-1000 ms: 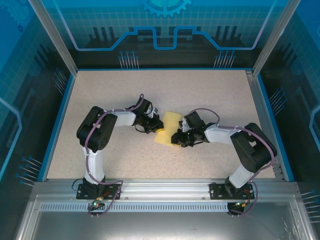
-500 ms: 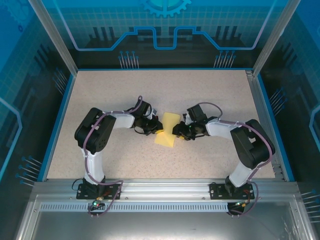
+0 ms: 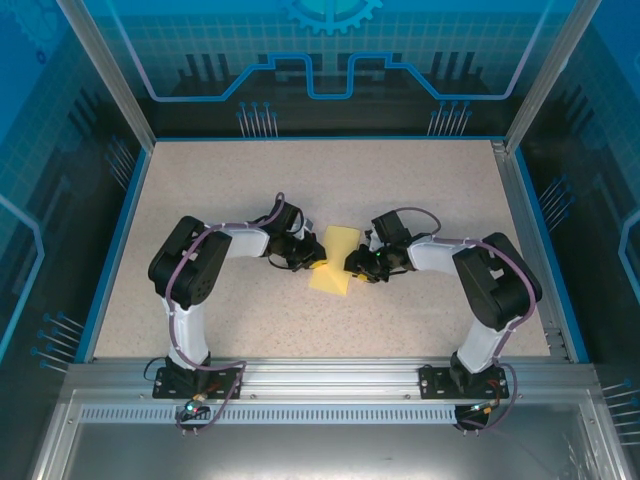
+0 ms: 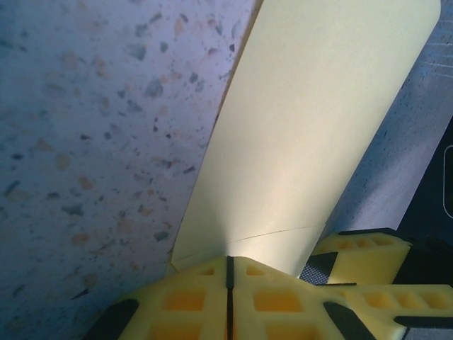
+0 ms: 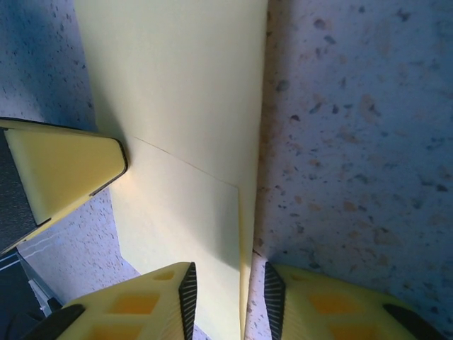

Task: Fold a paper plane with a square sheet of paper (pick it up from the middle)
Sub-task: Turn over the paper at the center of the table.

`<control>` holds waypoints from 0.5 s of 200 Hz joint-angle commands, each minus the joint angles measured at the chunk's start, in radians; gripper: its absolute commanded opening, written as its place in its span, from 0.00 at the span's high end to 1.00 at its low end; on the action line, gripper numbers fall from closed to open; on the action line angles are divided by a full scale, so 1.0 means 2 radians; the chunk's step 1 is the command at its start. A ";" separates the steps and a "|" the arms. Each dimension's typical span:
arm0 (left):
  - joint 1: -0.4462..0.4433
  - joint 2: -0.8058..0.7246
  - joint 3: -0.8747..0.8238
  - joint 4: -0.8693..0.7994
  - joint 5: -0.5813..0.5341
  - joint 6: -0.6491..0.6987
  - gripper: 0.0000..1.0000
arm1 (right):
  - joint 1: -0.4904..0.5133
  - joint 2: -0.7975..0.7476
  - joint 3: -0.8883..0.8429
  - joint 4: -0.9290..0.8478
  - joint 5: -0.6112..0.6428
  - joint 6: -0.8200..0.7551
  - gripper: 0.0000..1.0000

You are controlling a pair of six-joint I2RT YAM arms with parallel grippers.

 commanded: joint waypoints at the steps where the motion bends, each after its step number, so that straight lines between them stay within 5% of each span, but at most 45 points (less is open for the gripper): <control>1: -0.003 -0.011 0.006 -0.019 0.006 0.013 0.90 | 0.009 0.024 0.002 0.041 -0.024 0.013 0.70; 100: -0.004 -0.016 0.009 -0.028 -0.007 0.015 0.90 | 0.002 -0.001 -0.024 0.075 -0.016 0.030 0.70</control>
